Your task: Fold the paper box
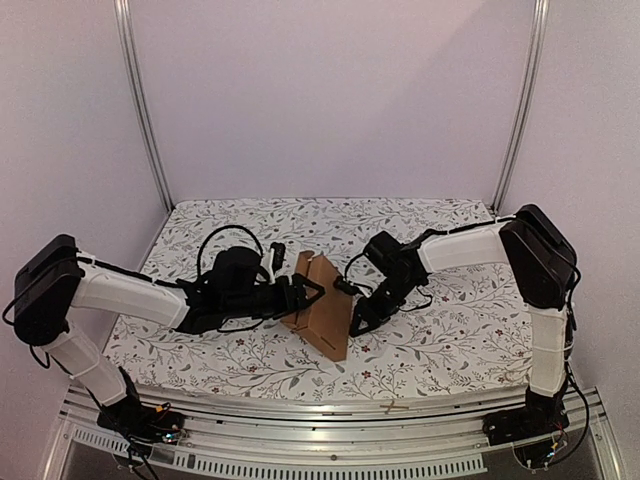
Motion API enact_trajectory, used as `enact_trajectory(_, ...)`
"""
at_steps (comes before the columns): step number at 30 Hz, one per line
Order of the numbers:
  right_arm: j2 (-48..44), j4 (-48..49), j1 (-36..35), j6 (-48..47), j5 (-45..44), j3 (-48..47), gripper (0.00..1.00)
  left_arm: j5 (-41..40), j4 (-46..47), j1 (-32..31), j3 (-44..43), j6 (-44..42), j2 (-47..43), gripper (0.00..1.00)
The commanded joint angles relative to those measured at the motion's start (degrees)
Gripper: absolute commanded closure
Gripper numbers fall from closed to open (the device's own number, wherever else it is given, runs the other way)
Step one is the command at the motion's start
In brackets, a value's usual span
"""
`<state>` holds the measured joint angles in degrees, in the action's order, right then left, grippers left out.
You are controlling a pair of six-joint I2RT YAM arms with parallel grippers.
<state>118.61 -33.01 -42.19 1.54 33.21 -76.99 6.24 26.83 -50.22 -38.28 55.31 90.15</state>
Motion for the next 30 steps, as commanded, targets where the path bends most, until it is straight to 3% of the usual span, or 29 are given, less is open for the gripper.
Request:
enact_trajectory(1, -1.4, 3.1, 0.4, 1.7, 5.0, 1.5, 0.85, -4.8, -9.5, -3.3, -5.9, -4.4, -0.9, 0.27)
enact_trajectory(7, -1.9, 3.6, 0.5, 2.6, 6.5, 1.8, 0.84, -12.3, -37.8, -5.2, -20.1, -4.7, 3.3, 0.36)
enact_trajectory(12, -2.9, 3.5, 1.0, 2.9, 6.8, 2.0, 0.83, -10.1, -45.2, -5.7, -26.5, -5.8, 7.3, 0.58)
enact_trajectory(16, -4.9, 0.1, 3.1, 2.3, 7.7, 2.5, 0.82, -10.2, -50.1, -5.8, -30.5, -8.4, 8.1, 0.67)
enact_trajectory(23, -18.2, -15.4, 10.2, -14.9, 8.0, 2.4, 0.75, -4.1, -56.1, -6.2, -37.5, -22.9, 6.2, 0.66)
enact_trajectory(30, -29.3, -25.2, 15.3, -37.4, 8.0, -0.3, 0.62, -3.9, -74.2, -8.6, -47.1, -44.6, 7.4, 0.65)
